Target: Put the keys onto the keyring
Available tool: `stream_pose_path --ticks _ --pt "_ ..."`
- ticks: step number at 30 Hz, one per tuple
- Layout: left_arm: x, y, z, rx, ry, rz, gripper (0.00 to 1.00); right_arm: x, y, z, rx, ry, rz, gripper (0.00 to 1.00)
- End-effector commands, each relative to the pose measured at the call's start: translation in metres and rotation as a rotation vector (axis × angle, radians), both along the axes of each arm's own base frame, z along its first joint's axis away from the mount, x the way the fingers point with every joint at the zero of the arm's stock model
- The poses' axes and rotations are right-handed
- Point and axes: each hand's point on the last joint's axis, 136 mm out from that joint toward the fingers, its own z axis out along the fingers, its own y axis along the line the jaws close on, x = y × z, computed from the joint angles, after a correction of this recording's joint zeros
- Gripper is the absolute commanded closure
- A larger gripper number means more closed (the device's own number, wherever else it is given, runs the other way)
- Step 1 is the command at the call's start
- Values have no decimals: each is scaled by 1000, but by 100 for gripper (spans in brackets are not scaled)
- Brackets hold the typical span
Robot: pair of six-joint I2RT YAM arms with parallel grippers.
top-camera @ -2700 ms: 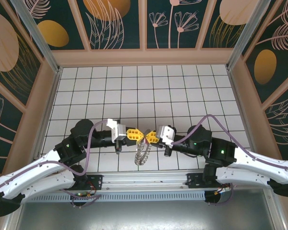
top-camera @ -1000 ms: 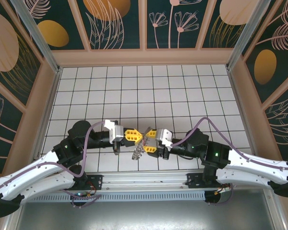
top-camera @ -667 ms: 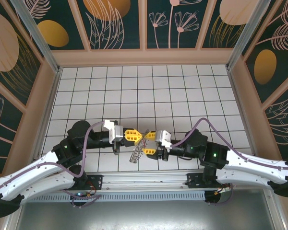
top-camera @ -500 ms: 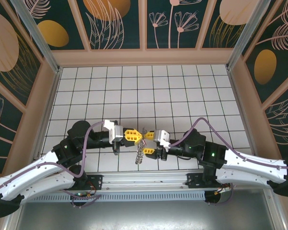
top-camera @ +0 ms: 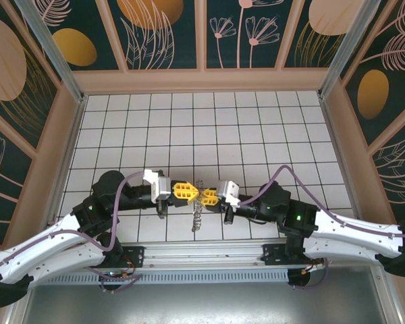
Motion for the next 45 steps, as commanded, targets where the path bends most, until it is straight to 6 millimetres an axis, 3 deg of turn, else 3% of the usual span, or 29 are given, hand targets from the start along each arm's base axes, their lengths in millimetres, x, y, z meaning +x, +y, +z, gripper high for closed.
stream_pose_path --ticks 1,7,16,32,38,43,45 --pt "-4 6 19 -62 -45 5 100 8 -7 13 30 -34 -54 100" --pt "5 5 8 -28 -31 47 100 20 -11 16 -14 -74 -135 100" --pt "14 -1 -7 19 -16 79 100 29 -2 8 -85 -99 -174 100" --pt "42 -2 -32 99 6 217 100 19 -14 34 -26 -136 -175 100" --pt "43 -3 -39 120 12 221 100 20 -20 48 1 -146 -190 100" --pt "39 -5 -42 120 26 191 100 29 -18 48 -40 -151 -240 100" --pt "39 -5 -41 118 31 190 84 33 -16 46 -67 -148 -254 100"
